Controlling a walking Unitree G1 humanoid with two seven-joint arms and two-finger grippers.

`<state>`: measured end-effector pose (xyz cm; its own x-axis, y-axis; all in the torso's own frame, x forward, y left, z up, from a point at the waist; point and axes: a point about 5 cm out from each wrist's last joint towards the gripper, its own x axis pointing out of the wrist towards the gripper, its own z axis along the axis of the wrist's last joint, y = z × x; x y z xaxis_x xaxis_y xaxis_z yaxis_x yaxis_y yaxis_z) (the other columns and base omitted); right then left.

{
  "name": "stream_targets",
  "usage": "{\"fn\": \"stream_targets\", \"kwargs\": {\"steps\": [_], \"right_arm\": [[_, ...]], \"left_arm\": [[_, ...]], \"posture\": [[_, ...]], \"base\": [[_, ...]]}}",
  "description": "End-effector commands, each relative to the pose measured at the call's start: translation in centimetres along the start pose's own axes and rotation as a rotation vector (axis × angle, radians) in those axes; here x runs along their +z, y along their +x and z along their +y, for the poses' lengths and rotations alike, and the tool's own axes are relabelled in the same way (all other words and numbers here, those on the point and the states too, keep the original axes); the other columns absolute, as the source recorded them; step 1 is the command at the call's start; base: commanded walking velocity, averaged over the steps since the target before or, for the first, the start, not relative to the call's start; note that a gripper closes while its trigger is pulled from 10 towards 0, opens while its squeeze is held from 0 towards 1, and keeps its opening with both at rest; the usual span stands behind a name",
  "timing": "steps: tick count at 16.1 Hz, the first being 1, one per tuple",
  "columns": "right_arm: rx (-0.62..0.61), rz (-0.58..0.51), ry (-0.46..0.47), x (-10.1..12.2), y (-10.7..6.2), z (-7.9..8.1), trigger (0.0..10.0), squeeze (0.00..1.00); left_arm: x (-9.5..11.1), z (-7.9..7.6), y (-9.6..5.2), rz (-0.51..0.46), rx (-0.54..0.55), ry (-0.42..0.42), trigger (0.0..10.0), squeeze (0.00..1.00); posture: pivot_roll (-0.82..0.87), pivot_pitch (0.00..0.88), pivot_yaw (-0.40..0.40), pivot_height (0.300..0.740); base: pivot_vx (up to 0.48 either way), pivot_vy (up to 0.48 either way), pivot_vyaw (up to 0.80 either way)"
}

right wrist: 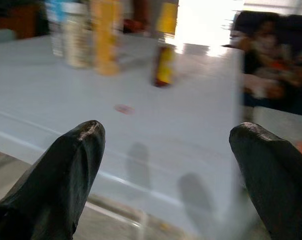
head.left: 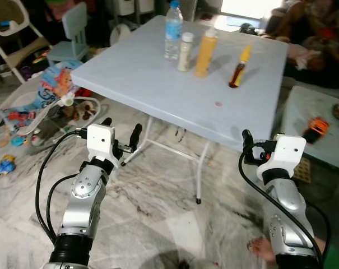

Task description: Restocking fridge

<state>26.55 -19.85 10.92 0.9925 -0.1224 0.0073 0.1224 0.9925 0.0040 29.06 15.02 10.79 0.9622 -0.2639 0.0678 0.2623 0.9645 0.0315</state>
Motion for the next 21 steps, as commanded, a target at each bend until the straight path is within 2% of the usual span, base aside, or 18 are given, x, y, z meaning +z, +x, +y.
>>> {"fn": "stream_targets", "kwargs": {"steps": [1,3,11,12,13,15,18,21], "right_arm": [[0.036,-0.024,0.014,0.6,0.3,1.2,10.0,0.00],[0.034,-0.023,0.017,0.5,0.3,1.1,10.0,0.00],[0.033,-0.049,0.010,1.1,1.1,1.1,10.0,0.00],[0.033,-0.047,0.008,1.0,1.0,1.1,10.0,0.00],[0.038,-0.041,0.007,0.8,0.9,1.3,10.0,0.00],[0.037,-0.043,0.007,0.9,1.1,1.3,10.0,0.00],[0.015,-0.042,0.001,0.7,1.1,1.0,10.0,0.00],[-0.014,-0.021,0.007,0.1,0.9,0.6,10.0,0.00]], "left_arm": [[-0.2,1.0,-0.4,0.021,0.038,0.009,10.0,0.00],[-0.3,1.2,-0.4,0.024,0.056,0.023,10.0,0.00],[-0.2,1.2,0.2,0.035,0.066,0.026,10.0,0.00],[-0.4,1.1,0.2,0.042,0.073,0.015,10.0,0.00],[-0.4,0.3,0.0,0.028,0.038,0.034,10.0,0.00],[-0.3,0.2,0.1,0.021,0.028,0.049,10.0,0.00],[-0.4,0.4,-0.1,0.027,0.021,0.070,10.0,0.00],[-1.0,1.3,-0.4,0.058,0.053,0.082,10.0,0.00]], "posture": [[0.04,0.000,-0.035,0.740],[0.04,0.000,-0.034,0.740],[0.03,0.000,-0.020,0.740],[0.03,0.000,-0.020,0.740],[0.03,0.000,-0.020,0.740],[0.03,0.000,-0.020,0.740],[0.04,0.000,-0.018,0.740],[0.04,0.000,-0.019,0.740]], "base": [[0.439,0.000,0.00],[0.433,0.000,0.00],[0.352,0.325,0.00],[0.330,0.349,0.00],[0.315,0.360,0.00],[0.279,0.186,0.00],[0.000,0.000,0.00],[0.000,0.000,0.00]]}}
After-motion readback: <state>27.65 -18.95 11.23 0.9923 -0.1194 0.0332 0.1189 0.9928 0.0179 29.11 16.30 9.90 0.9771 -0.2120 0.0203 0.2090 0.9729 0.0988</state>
